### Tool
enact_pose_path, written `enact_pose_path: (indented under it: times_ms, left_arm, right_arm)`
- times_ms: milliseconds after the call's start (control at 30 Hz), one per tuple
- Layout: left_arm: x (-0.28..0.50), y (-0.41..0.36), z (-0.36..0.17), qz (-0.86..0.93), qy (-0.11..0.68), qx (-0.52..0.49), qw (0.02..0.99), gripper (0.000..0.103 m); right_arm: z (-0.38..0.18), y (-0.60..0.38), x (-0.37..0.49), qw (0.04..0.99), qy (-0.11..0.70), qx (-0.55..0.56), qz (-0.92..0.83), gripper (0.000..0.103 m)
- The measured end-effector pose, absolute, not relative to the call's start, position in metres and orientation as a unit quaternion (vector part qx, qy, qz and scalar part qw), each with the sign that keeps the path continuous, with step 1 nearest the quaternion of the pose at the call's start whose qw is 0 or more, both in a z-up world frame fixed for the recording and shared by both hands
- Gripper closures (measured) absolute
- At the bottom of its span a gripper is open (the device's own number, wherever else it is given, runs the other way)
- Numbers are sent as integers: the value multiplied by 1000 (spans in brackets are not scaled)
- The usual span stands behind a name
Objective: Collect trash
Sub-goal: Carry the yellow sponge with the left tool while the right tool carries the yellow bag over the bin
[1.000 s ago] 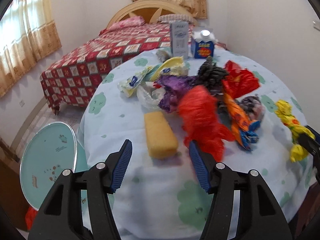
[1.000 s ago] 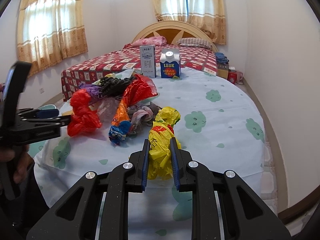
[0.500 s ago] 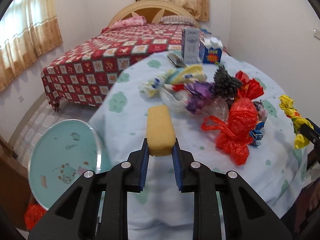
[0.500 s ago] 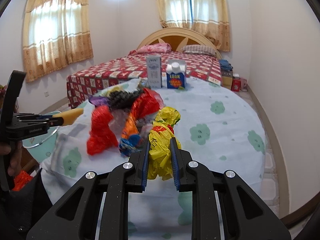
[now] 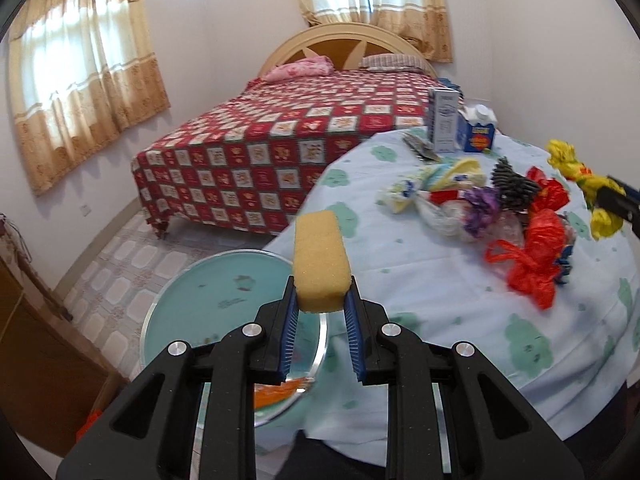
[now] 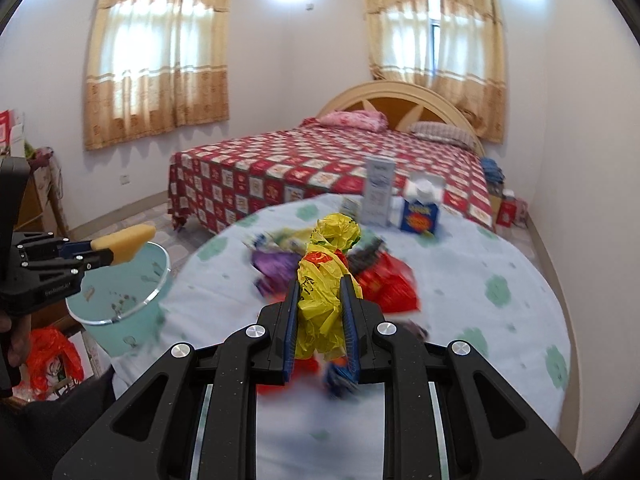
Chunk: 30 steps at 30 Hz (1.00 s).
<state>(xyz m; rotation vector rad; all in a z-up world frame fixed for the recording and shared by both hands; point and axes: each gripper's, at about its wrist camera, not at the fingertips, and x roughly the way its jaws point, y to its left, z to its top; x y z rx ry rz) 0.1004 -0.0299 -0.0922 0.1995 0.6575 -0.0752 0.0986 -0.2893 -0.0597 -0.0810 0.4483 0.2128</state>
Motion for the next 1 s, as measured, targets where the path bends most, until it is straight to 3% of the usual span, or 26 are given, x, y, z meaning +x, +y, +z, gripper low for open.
enact_pose_path:
  times_ms: [600,1000]
  left_arm:
    - [96,44,-88,31,320,86,943,81]
    - [97,85,-91,63,328,70,940,80]
  right_arm:
    - [-44,-191,145,953,220,-100,184,82]
    - [-63,-142,168,935,241,-126,229,82]
